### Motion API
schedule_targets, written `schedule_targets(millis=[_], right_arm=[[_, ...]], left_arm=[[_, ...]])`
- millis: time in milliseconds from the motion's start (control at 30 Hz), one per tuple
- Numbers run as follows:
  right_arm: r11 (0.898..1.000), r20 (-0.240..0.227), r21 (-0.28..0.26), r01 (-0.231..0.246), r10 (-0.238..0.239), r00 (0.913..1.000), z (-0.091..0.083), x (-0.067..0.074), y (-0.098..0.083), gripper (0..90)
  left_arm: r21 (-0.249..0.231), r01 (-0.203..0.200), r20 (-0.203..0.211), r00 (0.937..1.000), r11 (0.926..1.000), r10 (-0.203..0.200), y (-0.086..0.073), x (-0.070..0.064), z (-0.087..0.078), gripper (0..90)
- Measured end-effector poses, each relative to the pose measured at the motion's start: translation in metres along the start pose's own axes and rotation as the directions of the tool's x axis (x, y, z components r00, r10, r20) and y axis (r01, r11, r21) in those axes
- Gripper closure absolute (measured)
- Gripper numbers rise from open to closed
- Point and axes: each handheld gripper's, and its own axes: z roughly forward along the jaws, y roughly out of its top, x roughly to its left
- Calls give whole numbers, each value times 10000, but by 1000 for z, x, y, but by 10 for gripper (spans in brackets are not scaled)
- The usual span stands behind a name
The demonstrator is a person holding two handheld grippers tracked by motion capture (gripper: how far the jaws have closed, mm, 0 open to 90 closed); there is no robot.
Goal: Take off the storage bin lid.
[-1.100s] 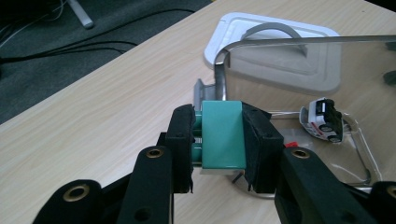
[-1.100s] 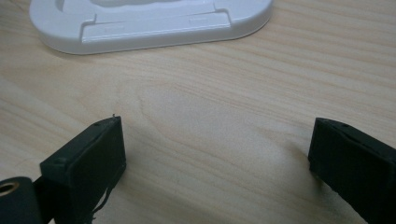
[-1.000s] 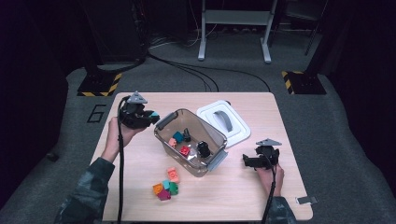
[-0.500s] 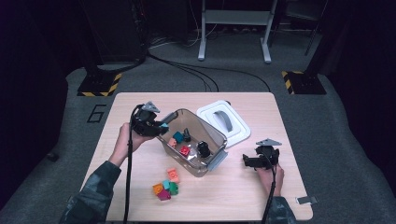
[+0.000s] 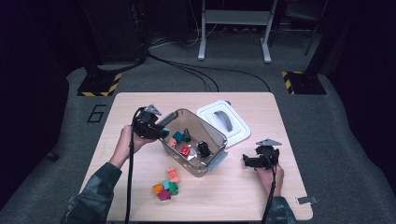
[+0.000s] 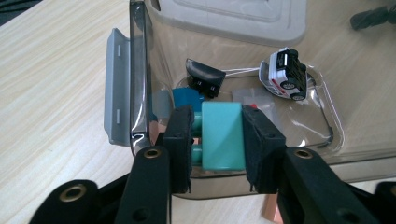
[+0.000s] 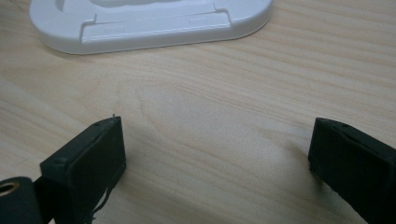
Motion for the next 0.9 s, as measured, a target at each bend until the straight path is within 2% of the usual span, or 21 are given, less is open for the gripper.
schedule_targets(millis=[100, 200, 300, 467, 700, 767, 800, 833, 900], right_arm=[[10000, -30, 6, 2, -2, 10000, 0, 0, 0, 32], [10000, -20, 5, -4, 4, 10000, 0, 0, 0, 32], [10000, -25, 8, 3, -3, 10000, 0, 0, 0, 32], [10000, -29, 8, 12, -12, 10000, 0, 0, 0, 32], [10000, -29, 6, 1, -1, 10000, 0, 0, 0, 32], [10000, -31, 8, 6, -6, 10000, 0, 0, 0, 32], [10000, -23, 7, 7, -7, 10000, 0, 0, 0, 32], [10000, -23, 7, 7, -7, 10000, 0, 0, 0, 32], [10000, -19, 4, -6, 6, 10000, 0, 0, 0, 32]], left_arm=[[-5, 25, 59, 10000, 10000, -25, -1, -1, -3, 606], [-113, 89, -30, 10000, 9999, -89, -2, -2, -8, 494], [-280, -16, -111, 9999, 9996, 13, -5, -6, -16, 400], [-511, -276, -249, 9993, 9983, 264, -14, -15, -32, 317], [-785, -430, -327, 9986, 9960, 405, -38, -28, -46, 260], [-764, -403, -362, 9986, 9963, 376, -47, -29, -46, 237], [-704, -362, -335, 9989, 9969, 339, -57, -29, -45, 228], [-704, -362, -335, 9989, 9969, 339, -57, -29, -45, 215], [-548, -346, -246, 9991, 9979, 333, -68, -27, -41, 200]])
